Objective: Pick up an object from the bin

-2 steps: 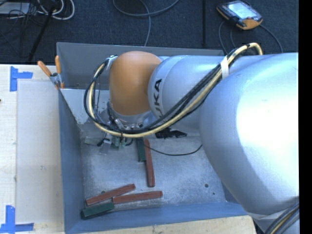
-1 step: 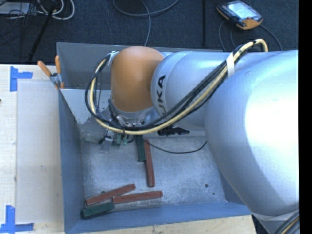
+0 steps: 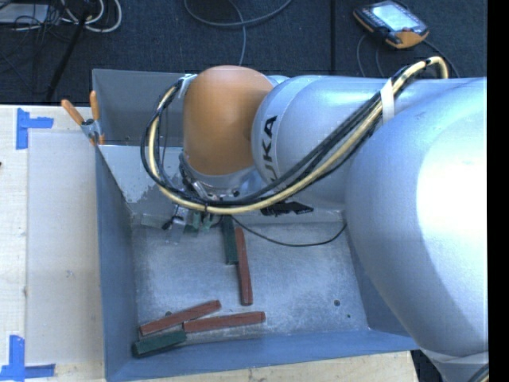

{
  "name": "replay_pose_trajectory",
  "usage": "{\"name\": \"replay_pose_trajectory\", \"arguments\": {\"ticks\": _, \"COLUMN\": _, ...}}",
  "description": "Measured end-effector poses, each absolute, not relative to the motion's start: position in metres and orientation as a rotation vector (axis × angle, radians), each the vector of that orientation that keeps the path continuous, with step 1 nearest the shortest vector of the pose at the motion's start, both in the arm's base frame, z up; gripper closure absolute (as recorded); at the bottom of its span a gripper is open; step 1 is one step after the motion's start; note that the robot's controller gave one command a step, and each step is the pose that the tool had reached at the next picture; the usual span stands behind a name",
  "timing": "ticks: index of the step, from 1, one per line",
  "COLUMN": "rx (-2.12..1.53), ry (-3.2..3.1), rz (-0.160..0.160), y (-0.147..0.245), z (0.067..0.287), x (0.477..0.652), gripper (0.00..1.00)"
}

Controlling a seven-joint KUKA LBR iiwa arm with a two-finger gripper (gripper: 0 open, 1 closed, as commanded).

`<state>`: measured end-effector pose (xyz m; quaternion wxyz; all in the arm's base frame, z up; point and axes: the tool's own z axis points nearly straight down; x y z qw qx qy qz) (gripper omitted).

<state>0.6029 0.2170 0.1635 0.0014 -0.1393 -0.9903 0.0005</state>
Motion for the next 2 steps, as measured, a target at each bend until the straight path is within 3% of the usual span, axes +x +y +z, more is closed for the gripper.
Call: {"name": "replay_pose_trajectory", "arguments": {"ticks": 2, "rx": -0.437, "ry": -3.114, "rz": -0.003, "y": 0.217, "z": 0.191, "x": 0.604, "gripper": 1.00}}
